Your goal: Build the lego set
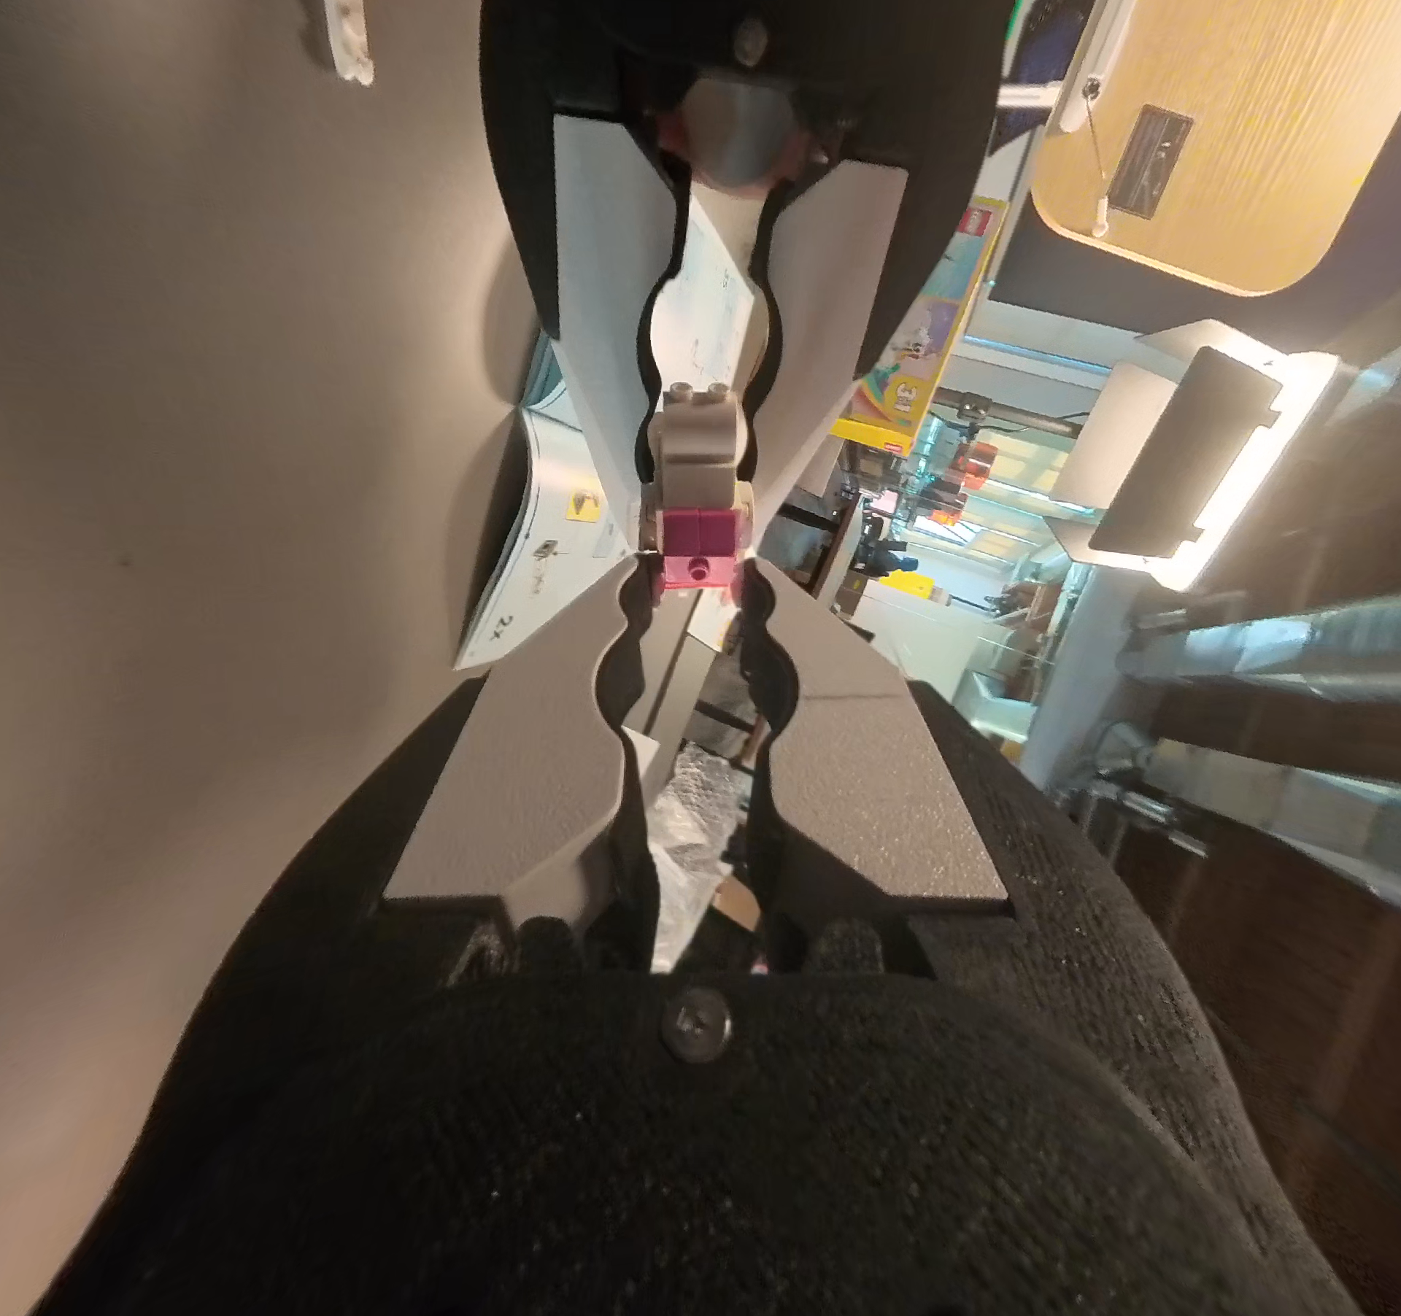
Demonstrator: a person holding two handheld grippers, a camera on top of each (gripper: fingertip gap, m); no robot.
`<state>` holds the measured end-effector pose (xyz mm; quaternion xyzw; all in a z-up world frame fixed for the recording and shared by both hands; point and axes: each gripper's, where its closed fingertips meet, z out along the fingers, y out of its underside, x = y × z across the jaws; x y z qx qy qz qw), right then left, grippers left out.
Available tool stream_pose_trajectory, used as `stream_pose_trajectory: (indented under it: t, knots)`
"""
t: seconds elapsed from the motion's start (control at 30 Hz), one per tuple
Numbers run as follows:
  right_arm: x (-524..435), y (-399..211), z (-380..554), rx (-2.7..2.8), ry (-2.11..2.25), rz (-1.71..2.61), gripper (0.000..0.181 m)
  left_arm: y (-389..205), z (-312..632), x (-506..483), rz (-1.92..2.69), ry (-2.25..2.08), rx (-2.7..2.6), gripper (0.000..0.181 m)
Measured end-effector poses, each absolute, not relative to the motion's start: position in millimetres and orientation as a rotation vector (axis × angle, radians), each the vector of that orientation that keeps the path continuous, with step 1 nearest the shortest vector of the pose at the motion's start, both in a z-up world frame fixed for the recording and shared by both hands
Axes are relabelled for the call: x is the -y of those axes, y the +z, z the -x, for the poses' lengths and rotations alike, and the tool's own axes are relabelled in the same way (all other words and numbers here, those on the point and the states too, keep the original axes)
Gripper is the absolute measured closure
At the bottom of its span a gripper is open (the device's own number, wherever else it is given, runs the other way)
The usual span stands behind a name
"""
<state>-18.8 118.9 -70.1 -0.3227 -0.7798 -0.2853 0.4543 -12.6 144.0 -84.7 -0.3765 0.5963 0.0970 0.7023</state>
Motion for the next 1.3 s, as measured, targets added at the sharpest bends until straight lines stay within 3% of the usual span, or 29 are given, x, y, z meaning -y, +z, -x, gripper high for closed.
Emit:
stream_pose_trajectory:
  t: [1.0,1.1,1.3]
  knots:
    - [-113,-78,12,1.998,-0.655,0.947,0.159,-91,5,-138,0.867,0.115,-1.377,0.157]
    - [-111,-71,18,1.912,-0.545,1.016,0.13,-82,9,-137,0.882,0.043,-1.324,0.157]
    - [-107,-45,21,1.732,-0.425,0.906,0.107,-64,16,-128,0.835,-0.139,-1.246,0.157]
